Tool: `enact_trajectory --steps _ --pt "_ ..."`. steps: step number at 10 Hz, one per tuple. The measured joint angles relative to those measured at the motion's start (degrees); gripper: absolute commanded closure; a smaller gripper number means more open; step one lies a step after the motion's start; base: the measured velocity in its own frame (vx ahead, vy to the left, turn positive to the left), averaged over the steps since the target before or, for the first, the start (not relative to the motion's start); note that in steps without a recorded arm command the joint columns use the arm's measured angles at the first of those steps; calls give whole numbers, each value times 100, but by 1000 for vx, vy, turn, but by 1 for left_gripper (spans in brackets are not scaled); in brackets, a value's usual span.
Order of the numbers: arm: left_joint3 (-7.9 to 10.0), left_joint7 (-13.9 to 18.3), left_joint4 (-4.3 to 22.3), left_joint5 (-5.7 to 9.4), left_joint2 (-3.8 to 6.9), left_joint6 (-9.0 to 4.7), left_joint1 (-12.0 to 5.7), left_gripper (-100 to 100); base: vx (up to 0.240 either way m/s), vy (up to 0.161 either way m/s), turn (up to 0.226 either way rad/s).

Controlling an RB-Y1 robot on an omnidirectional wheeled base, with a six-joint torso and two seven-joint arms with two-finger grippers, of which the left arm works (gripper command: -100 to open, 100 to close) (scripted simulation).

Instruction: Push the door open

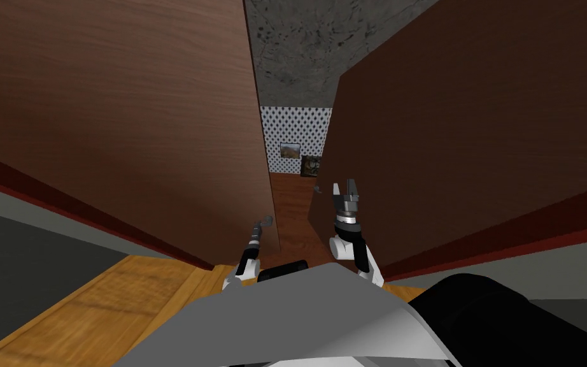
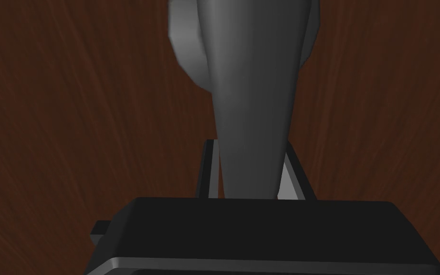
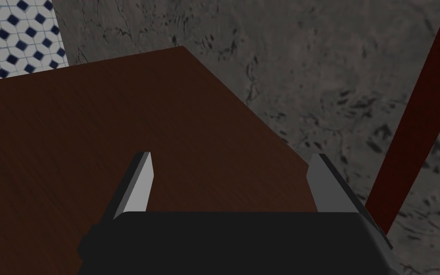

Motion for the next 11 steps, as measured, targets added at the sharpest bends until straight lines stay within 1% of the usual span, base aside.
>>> enact_trajectory --steps 1,2,3,4,5,6,7,8,9,10,11 --pt "95 10 208 39 -2 -52 -137 100 160 -127 61" --pt "154 33 326 60 15 -163 -166 100 105 -45 27" --pt "184 7 194 69 28 -144 -82 100 135 -72 46" --pt "245 -42 76 92 23 -74 -15 100 174 -106 109" --pt "323 -61 216 123 -12 -111 -85 100 148 -108 53" --pt "388 -58 275 150 -1 -144 -116 100 149 -109 67" --pt "460 -106 85 176 5 -78 -6 100 175 -102 74" --pt "531 -137 41 204 1 -49 23 100 134 -63 35" --pt "576 -123 154 224 5 -96 -50 100 156 -78 46" --pt "640 -124 171 249 -5 -114 -56 100 167 -114 90" --pt "716 -119 286 279 -19 -161 -125 100 189 -118 86"
